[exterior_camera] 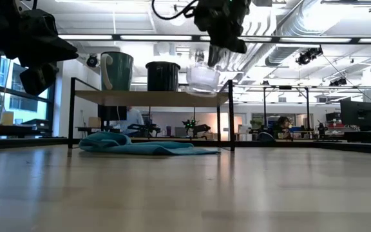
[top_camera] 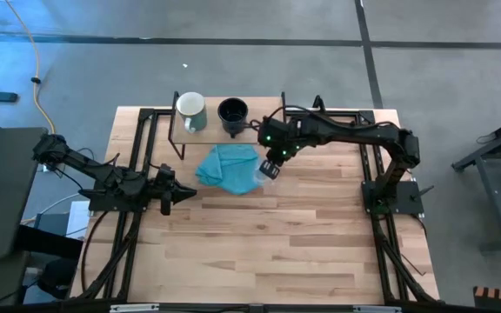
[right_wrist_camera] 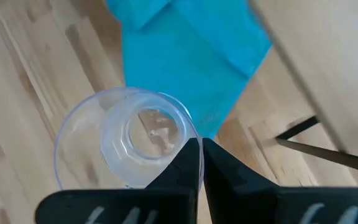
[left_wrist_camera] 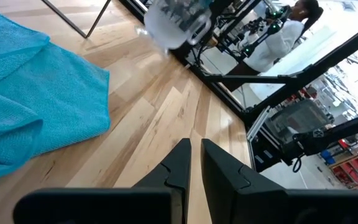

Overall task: Stack small to large cups/mugs on shelf
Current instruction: Put the transparent mug on the shelf

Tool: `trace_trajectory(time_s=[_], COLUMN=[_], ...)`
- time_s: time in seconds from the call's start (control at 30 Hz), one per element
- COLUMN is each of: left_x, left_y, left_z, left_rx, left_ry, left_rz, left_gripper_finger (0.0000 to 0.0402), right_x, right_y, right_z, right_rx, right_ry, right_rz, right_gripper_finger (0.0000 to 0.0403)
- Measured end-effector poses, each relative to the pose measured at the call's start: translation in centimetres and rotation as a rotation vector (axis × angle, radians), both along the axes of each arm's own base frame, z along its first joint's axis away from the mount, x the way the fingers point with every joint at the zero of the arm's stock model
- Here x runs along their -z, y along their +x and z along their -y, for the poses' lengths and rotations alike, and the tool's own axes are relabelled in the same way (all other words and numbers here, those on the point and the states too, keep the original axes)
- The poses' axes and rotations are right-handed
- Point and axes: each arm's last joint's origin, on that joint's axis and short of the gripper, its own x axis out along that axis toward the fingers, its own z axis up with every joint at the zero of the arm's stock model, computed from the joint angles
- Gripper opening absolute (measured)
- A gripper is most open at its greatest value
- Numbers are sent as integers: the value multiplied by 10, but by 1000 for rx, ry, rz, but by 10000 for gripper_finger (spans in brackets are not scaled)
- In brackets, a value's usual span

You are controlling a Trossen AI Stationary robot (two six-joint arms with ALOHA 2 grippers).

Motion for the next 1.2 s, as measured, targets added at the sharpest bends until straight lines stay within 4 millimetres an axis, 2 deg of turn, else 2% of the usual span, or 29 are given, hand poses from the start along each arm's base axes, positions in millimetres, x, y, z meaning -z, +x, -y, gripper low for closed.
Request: trace_trajectory(time_s=[0.27, 0.57, 0.97, 1.2], left_x=[0, 0, 0, 0], left_y=[0, 0, 0, 0], left_z=[0, 1, 1, 1], left_rx=[0, 23, 26, 26], left_ry=[0, -6, -6, -7], left_rz=[0, -2, -2, -2], left_gripper_finger=[26, 26, 26, 26], right_x=[-27, -47, -68, -69], right_y=[-2, -8, -27, -36], right_z=[8, 22, 62, 84], right_rx=[108, 218, 381, 474], right_ry=[-10, 14, 25, 43], right_rz=[56, 90, 114, 124], right_gripper_finger=[0, 0, 0, 0])
